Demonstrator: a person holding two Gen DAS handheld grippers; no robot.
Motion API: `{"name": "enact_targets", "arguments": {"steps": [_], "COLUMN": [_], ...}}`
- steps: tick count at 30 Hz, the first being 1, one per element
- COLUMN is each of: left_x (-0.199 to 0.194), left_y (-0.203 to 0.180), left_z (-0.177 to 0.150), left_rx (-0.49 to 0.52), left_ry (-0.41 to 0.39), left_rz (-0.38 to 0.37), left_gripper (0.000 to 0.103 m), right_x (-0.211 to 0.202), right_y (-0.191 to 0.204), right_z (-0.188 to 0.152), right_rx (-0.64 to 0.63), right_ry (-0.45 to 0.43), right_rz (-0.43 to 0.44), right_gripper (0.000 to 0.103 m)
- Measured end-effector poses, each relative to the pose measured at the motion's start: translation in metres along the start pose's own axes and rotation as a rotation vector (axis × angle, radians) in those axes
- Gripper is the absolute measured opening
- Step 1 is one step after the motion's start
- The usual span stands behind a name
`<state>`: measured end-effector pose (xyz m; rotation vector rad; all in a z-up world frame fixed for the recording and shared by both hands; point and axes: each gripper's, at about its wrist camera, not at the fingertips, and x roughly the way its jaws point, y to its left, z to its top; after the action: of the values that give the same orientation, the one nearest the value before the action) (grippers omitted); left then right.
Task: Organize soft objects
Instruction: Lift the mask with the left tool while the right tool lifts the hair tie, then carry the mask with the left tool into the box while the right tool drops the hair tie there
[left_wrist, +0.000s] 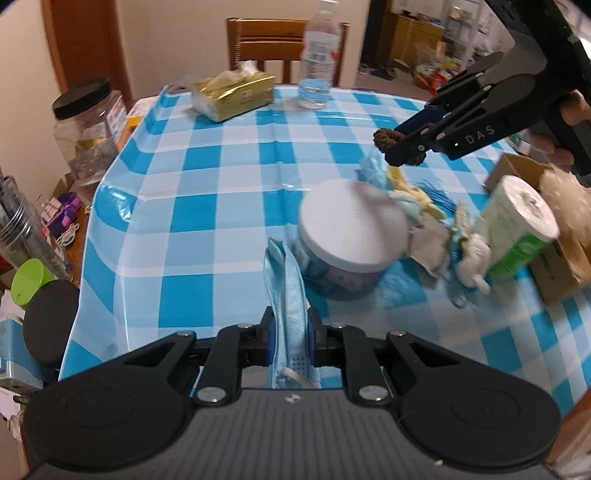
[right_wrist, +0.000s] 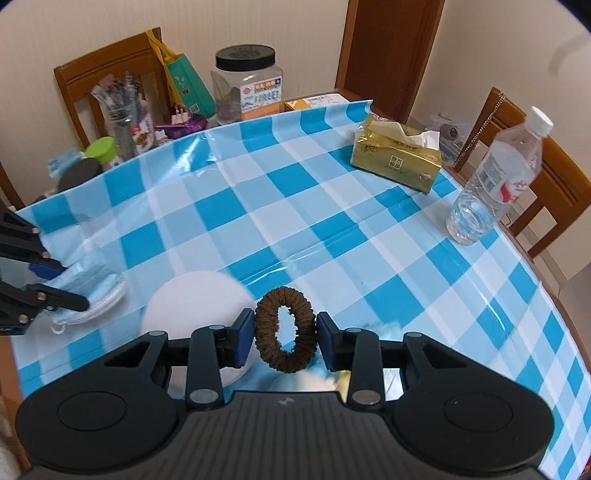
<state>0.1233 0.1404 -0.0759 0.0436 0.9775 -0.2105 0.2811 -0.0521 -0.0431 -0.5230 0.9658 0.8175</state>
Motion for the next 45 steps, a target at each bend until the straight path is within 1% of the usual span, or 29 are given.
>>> {"name": "enact_targets", "arguments": {"steps": [6, 11, 16, 20, 24, 30, 38, 40, 41, 42, 43, 44, 45], "left_x": [-0.016, -0.026, -0.031, -0.031, -0.030, -0.028, -0.024, -0.022, -0.020, -0.018, -0.016, -0.014, -0.011], "left_y": [-0.014, -0.030, -0.049, -0.072, -0.100, -0.156, -0.230, -0.248, -0.258, -0.266, -0.277, -0.285, -0.294], "left_z": [-0.003, -0.002, 0.001, 0.006, 0.012, 0.025, 0.049, 0.056, 0.059, 0.062, 0.065, 0.067, 0.070], "left_rx": [0.085, 0.178, 0.270, 0.339, 0.383, 0.430, 0.486, 0.502, 0.508, 0.517, 0.529, 0.537, 0.547], "left_ry": [0.003, -0.004, -0.010, -0.015, -0.026, -0.037, -0.080, -0.094, -0.099, -0.103, -0.109, -0.115, -0.121], "left_rz": [-0.051, -0.108, -0.184, -0.218, -0.251, -0.300, -0.363, -0.376, -0.379, -0.383, -0.389, -0.392, -0.399], "left_gripper": [0.014, 0.014, 0.014, 0.014, 0.014, 0.014, 0.014, 0.014, 0.014, 0.014, 0.014, 0.014, 0.015], "right_x": [-0.030, -0.052, -0.077, -0.097, -0.123, -0.159, -0.186, -0.191, -0.192, -0.194, -0.196, -0.199, -0.202], "right_y": [0.025, 0.045, 0.057, 0.059, 0.051, 0.023, -0.021, -0.032, -0.037, -0.041, -0.044, -0.046, -0.047], "right_z": [-0.024, -0.050, -0.087, -0.122, -0.159, -0.208, -0.258, -0.270, -0.274, -0.279, -0.284, -0.289, -0.292], "right_rx": [0.071, 0.147, 0.257, 0.341, 0.408, 0.483, 0.544, 0.560, 0.564, 0.566, 0.568, 0.569, 0.569], "right_ry": [-0.009, -0.010, -0.005, 0.001, -0.002, -0.005, -0.010, -0.009, -0.009, -0.013, -0.015, -0.027, -0.043], "right_rz": [0.002, -0.026, -0.078, -0.118, -0.161, -0.225, -0.304, -0.312, -0.317, -0.330, -0.334, -0.340, -0.352], "right_gripper": [0.041, 0.041, 0.041, 0.041, 0.041, 0.041, 0.042, 0.043, 0.049, 0.066, 0.077, 0.093, 0.102]}}
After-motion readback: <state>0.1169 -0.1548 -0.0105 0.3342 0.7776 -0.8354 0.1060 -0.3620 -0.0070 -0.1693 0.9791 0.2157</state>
